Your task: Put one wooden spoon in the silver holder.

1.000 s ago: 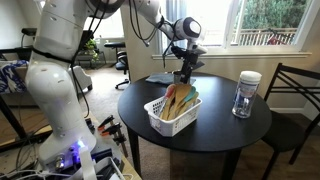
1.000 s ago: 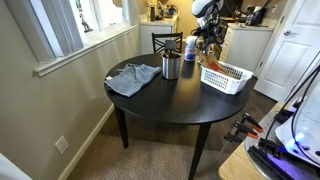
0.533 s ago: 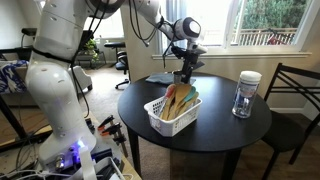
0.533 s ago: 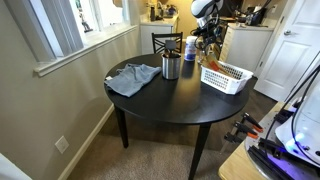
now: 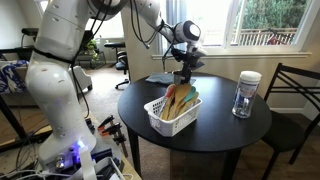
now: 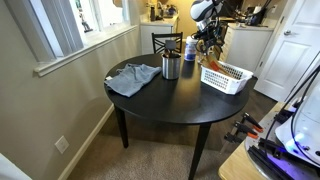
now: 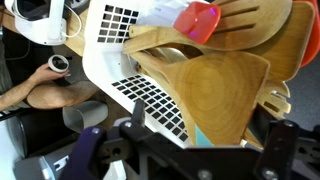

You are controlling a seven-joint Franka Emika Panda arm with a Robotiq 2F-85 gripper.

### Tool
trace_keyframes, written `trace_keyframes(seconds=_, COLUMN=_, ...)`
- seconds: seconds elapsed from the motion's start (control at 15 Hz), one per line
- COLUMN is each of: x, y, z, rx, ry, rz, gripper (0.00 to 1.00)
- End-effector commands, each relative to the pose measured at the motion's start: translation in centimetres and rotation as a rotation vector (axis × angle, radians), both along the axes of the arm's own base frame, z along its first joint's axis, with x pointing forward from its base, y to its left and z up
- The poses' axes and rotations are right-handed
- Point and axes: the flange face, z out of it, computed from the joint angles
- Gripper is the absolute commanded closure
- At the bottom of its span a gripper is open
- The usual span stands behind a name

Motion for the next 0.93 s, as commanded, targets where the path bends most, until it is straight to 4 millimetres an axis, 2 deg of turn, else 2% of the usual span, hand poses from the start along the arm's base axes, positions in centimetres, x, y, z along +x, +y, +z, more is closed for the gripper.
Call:
trace_keyframes(seconds=0.0, x=-0.40, y=0.09, z=-0.03, rx=-0.017, ry=0.035, rz=0.020, gripper=0.00)
trace_keyframes(seconds=0.13, x=-0.37, y=0.15, z=-0.09, rx=-0.018, ry=0.037, rz=0.025, gripper=0.02)
trace_keyframes(seconds=0.2, x=-0.35, y=0.18, z=-0.09, rx=-0.015, ry=0.035, rz=0.026, gripper=0.26)
trace_keyframes(seconds=0.33, x=-0.33, y=0.22, z=-0.06, rx=-0.015, ry=0.034, rz=0.026, gripper=0.30)
trace_keyframes(seconds=0.87, x=-0.08, y=0.14, z=-0.17, rx=-0.052, ry=0.008, rz=-0.029, gripper=0.84)
